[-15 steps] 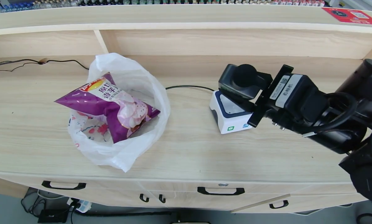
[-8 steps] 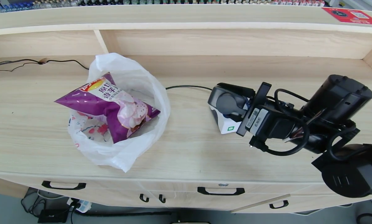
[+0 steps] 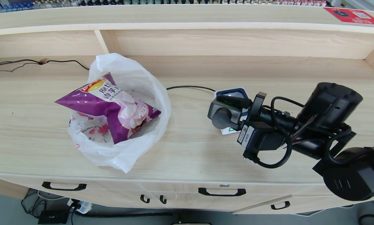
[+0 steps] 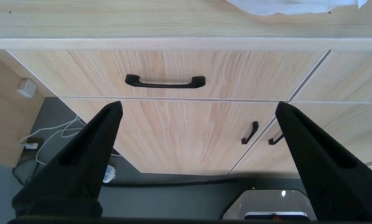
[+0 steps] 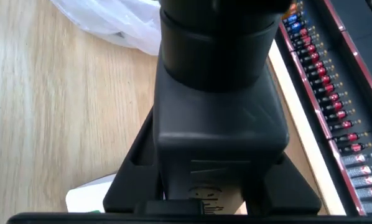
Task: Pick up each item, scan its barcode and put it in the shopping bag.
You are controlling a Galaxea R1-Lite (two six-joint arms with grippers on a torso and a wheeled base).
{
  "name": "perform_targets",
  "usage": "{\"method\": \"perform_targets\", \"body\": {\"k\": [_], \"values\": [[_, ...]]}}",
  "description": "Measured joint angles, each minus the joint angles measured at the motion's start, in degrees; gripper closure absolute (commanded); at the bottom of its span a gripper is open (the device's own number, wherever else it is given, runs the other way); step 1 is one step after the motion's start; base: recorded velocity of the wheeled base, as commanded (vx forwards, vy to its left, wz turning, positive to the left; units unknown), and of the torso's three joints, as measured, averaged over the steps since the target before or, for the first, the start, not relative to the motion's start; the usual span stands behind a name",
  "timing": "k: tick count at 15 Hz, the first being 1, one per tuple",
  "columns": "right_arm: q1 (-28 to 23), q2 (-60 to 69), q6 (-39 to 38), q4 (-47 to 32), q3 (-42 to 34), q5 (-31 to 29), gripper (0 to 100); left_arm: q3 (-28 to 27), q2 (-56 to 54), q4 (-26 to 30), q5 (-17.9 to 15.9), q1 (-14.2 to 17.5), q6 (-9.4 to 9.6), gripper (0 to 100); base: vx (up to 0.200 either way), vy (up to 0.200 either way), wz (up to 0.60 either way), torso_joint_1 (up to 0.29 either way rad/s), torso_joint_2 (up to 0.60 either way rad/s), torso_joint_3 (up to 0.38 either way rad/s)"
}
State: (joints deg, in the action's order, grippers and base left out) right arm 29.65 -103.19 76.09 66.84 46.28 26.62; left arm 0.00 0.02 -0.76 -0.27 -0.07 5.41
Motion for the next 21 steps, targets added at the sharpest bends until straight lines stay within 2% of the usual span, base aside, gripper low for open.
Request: {"method": "perform_targets", "body": {"k": [15, 17, 19, 21], "values": [[-1.6, 1.4, -2.6, 0.0, 1.5, -1.8, 100, 0.0, 0.0, -0.2, 0.0, 0.0, 0.24, 0, 0.0, 0.0, 0.0, 0.0, 0.0, 0.0], [-0.5, 1.2, -7.3, 1.0, -0.2, -1.8, 100, 0.0, 0.0, -0.1, 0.0, 0.0, 0.17, 0, 0.0, 0.0, 0.0, 0.0, 0.0, 0.0], [3.4, 1.3, -14.6, 7.0, -2.7, -2.6, 100, 0.0, 0.0, 0.0, 0.0, 0.0, 0.09, 0, 0.0, 0.0, 0.0, 0.0, 0.0, 0.0], [6.0, 2.8, -22.2, 8.8, -5.1, -3.7, 100, 0.0, 0.0, 0.2, 0.0, 0.0, 0.09, 0, 0.0, 0.0, 0.0, 0.0, 0.0, 0.0]]}}
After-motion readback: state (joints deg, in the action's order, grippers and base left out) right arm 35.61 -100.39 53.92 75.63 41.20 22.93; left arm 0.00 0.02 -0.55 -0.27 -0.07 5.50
